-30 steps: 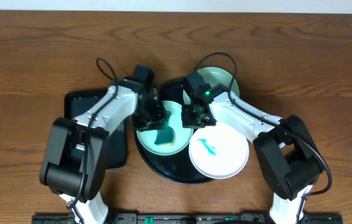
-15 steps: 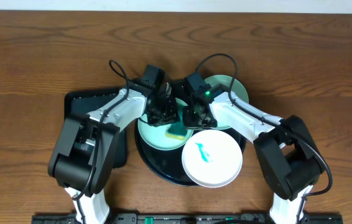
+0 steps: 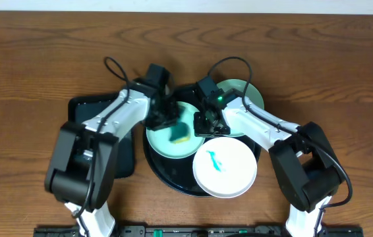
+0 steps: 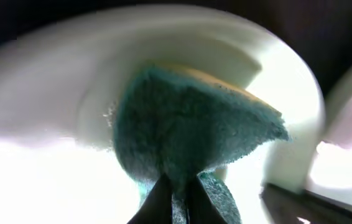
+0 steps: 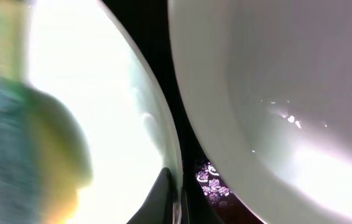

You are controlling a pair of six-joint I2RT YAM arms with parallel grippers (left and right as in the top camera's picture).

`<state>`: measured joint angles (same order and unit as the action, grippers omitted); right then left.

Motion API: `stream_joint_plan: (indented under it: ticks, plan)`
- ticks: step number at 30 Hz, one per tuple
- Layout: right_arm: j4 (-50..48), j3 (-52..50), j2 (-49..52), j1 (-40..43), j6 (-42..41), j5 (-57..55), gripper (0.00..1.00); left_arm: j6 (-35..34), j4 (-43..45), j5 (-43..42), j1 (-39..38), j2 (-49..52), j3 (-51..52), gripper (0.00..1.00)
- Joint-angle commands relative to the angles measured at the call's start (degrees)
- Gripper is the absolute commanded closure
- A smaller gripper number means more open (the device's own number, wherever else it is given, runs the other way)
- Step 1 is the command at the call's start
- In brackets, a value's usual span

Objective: Clean dirty plates on tray and stack at the side
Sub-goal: 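Scrub the held plate's face with the sponge in the left gripper, then return the sponge to the black tray and open the left gripper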

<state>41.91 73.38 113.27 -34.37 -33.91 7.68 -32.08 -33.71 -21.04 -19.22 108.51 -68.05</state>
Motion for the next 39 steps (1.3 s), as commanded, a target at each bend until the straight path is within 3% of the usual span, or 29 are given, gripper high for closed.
stream_joint_plan:
  ticks: [1,14,23,29,39]
  plan:
    - [1.1,-1.9,2.3,-0.5,0.8,-1.9,0.99,3.9,-3.5,23.8,3.5,-0.6,0.5,0.93]
    - [1.2,-1.9,2.3,-0.5,0.8,-1.9,0.99,5.8,-14.7,24.8,3.3,-1.0,-0.2,0.93]
    - [1.1,-1.9,2.3,-0.5,0.7,-1.9,0.99,8.5,-17.8,13.6,2.8,-8.1,-7.2,0.93]
    - [1.2,-1.9,2.3,-0.5,0.7,-1.9,0.99,8.6,-21.3,13.1,3.4,-14.1,-11.4,0.93]
    - [0.9,-1.9,2.3,-0.5,0.8,-1.9,0.99,10.0,-30.2,21.9,16.7,-14.4,-10.9,0.93]
